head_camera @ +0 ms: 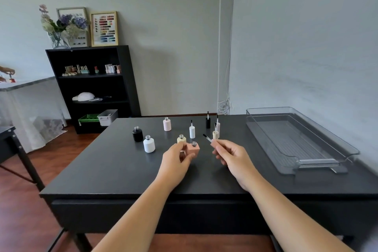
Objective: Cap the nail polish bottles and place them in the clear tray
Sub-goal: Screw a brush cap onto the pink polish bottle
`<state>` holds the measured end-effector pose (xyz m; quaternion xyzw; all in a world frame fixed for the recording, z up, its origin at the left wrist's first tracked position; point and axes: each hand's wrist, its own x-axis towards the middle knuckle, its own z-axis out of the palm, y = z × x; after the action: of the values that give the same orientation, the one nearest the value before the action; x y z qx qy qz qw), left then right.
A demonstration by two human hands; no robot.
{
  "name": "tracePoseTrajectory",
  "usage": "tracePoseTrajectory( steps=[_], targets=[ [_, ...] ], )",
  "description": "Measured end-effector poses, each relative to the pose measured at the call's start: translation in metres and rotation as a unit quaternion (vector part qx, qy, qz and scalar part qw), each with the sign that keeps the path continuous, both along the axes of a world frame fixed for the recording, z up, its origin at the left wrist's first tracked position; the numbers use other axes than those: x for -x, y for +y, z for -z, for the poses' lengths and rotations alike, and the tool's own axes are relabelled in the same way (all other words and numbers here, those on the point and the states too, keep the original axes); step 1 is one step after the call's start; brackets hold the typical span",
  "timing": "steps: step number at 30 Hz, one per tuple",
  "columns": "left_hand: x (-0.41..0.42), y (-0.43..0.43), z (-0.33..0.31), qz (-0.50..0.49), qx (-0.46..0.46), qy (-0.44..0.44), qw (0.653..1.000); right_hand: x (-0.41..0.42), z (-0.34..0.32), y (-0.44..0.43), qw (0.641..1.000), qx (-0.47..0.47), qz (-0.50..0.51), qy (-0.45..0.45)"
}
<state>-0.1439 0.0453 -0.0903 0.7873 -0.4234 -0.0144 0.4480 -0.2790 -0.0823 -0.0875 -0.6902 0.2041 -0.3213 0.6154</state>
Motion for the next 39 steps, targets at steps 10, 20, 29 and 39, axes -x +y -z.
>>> tracePoseTrajectory(
  steps=[10, 20, 29, 39],
  targets=[
    [-0.0028, 0.0026, 0.0035, 0.019, 0.008, 0.011, 1.0, -0.0058, 0.0023, -0.008, 0.992, -0.065, 0.05, -0.097],
    [-0.0037, 0.0017, 0.0051, 0.022, 0.003, -0.005, 1.0, -0.0067, 0.0045, -0.0081, 0.993, -0.042, 0.06, -0.097],
    [0.0002, 0.0034, 0.0019, 0.032, 0.007, -0.012, 0.999, -0.0073, 0.0059, -0.0055, 0.996, 0.016, 0.057, -0.066],
    [0.0025, 0.0049, 0.0005, 0.053, 0.006, -0.043, 0.998, -0.0077, 0.0076, -0.0012, 0.994, 0.104, 0.035, 0.0]
  ],
)
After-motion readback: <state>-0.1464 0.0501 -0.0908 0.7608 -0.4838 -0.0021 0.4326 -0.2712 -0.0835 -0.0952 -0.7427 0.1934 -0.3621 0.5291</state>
